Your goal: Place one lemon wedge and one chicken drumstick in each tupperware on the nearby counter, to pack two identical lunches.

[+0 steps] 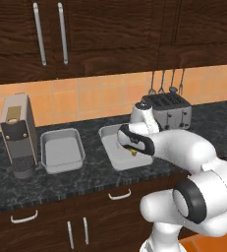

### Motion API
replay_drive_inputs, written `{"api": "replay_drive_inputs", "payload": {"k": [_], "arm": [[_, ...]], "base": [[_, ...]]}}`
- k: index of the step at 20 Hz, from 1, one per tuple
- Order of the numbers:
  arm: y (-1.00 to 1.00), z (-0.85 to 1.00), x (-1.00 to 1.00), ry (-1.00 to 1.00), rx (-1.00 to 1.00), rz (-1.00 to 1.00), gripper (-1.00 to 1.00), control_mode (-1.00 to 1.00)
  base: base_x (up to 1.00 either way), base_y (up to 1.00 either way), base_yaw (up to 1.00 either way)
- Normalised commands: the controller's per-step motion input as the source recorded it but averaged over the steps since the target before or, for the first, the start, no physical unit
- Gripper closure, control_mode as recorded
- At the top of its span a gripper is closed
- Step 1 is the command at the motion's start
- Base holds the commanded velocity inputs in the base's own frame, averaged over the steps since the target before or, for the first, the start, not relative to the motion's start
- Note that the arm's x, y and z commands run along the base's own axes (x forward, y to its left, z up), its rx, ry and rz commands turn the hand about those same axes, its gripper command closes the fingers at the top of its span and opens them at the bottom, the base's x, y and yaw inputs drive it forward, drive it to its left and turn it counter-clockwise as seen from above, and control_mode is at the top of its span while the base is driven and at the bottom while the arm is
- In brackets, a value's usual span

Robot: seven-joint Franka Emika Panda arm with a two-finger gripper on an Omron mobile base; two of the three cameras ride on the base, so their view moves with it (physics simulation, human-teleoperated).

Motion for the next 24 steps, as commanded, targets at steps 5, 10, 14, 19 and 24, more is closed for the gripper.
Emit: {"api": "replay_drive_inputs", "payload": {"k": [5,10,14,19,24], "arm": [[0.01,-0.18,0.39,0.21,-0.01,0.0,1.0,-1.0],[0.03,-0.36,0.71,0.07,0.0,0.0,1.0,-1.0],[0.19,-0.62,0.75,0.0,0.0,0.0,1.0,-1.0],[0.06,-0.43,0.35,0.0,0.0,0.0,1.0,-1.0],[0.0,0.0,-0.09,-0.02,0.0,0.0,-1.0,-1.0]], "base": [[0.0,0.0,0.0],[0.0,0.0,0.0],[0.0,0.0,0.0],[0.0,0.0,0.0],[0.0,0.0,0.0]]}}
